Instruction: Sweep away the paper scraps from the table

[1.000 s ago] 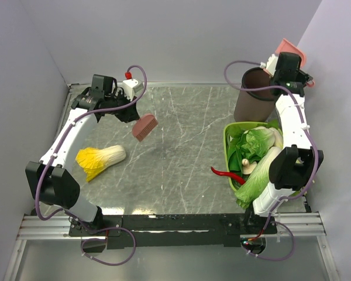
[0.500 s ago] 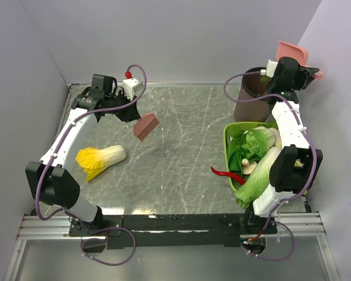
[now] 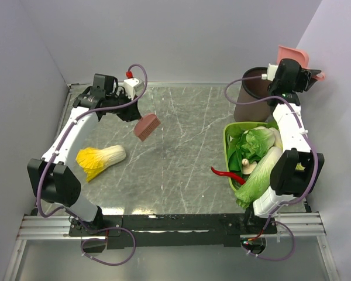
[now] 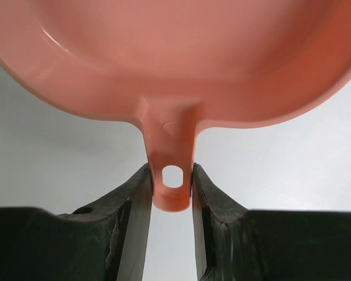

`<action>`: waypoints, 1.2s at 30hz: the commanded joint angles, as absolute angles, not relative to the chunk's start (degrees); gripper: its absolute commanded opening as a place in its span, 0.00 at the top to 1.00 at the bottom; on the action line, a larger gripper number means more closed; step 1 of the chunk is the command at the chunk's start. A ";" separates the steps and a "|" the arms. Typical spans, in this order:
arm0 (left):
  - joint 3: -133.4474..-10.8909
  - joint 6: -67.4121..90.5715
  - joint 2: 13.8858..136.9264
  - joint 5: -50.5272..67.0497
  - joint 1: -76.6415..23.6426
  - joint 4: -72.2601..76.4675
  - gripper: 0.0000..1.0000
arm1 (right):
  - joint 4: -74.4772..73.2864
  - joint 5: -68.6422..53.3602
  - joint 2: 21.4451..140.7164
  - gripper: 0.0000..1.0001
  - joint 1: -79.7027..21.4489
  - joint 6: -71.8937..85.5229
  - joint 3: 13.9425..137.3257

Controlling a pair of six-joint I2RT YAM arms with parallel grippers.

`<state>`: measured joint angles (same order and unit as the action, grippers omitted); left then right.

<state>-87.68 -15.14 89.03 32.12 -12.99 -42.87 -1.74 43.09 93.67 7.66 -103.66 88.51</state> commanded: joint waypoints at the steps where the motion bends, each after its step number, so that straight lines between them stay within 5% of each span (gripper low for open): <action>1: -91.14 -14.33 89.65 34.28 -13.01 -41.48 0.99 | -1.73 44.56 88.34 1.00 7.30 -108.98 87.88; 6: -92.64 -13.98 90.35 35.07 -13.01 -41.22 0.99 | -20.78 43.78 90.44 1.00 7.56 -108.10 97.02; 16: -92.02 -14.85 89.47 34.37 -13.01 -40.25 0.99 | -13.75 42.01 94.48 1.00 6.34 -113.22 101.06; 23: -90.87 -16.87 88.33 31.64 -13.01 -39.28 0.99 | -57.49 32.89 103.18 1.00 -2.17 -70.21 132.16; 36: -90.53 -23.10 87.98 24.71 -13.97 -40.00 0.99 | -73.91 -2.97 101.76 1.00 -17.65 -28.84 124.45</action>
